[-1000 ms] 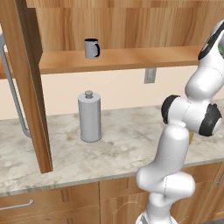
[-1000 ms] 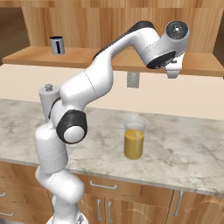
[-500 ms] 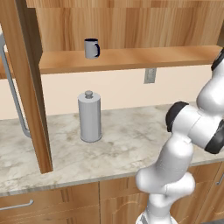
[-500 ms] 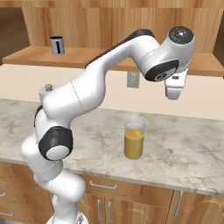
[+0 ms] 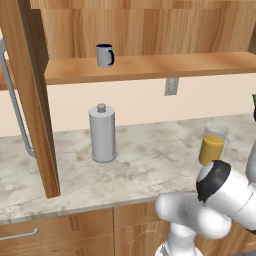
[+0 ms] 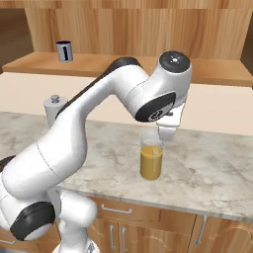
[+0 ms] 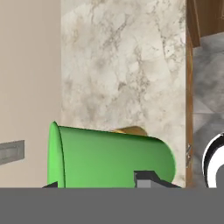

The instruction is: There is a tray on the dining counter. Grab the cup, mug, and pitcher and place them on the tray. The pitcher may be placed next to the tray if it cannot fit the tray.

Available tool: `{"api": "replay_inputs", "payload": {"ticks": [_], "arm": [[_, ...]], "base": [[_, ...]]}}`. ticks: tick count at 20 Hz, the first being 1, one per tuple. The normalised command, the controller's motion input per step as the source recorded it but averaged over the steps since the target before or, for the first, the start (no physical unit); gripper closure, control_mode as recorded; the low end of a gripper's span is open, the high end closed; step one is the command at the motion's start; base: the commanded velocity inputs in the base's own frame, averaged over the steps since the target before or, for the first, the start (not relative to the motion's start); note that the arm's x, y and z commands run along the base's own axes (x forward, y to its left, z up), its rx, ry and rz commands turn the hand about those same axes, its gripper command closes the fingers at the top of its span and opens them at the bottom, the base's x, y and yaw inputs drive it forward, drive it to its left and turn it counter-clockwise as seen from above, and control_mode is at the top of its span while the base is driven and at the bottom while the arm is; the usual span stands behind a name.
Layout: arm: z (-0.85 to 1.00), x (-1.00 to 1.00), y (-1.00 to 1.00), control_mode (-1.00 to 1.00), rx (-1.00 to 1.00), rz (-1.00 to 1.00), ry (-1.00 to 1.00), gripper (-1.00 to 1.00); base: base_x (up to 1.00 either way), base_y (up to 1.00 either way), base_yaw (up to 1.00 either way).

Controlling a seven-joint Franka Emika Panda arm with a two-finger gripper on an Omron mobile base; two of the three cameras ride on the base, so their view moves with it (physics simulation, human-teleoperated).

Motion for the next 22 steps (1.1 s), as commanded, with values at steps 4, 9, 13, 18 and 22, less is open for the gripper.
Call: {"api": "replay_inputs", "payload": {"ticks": [4,9,13,18,22], "arm": [[-0.24,-0.50,0.99,-1.00,0.00,0.00,0.05,1.00],[-0.03,-0.17,0.74,-1.00,0.03,0.00,-0.13,1.00],[-0.05,-0.08,0.59,-1.00,0.09,0.00,-0.14,1.00],[-0.01,-0.17,0.57,-1.00,0.02,0.00,-0.02,1.00],[0.00,-0.34,0.31,-1.00,0.00,0.01,-0.03,1.00]], "base": [[0.00,0.00,0.00],[0.00,0.00,0.00],[0.00,0.00,0.00],[0.00,0.00,0.00],[0.00,0.00,0.00]]}}
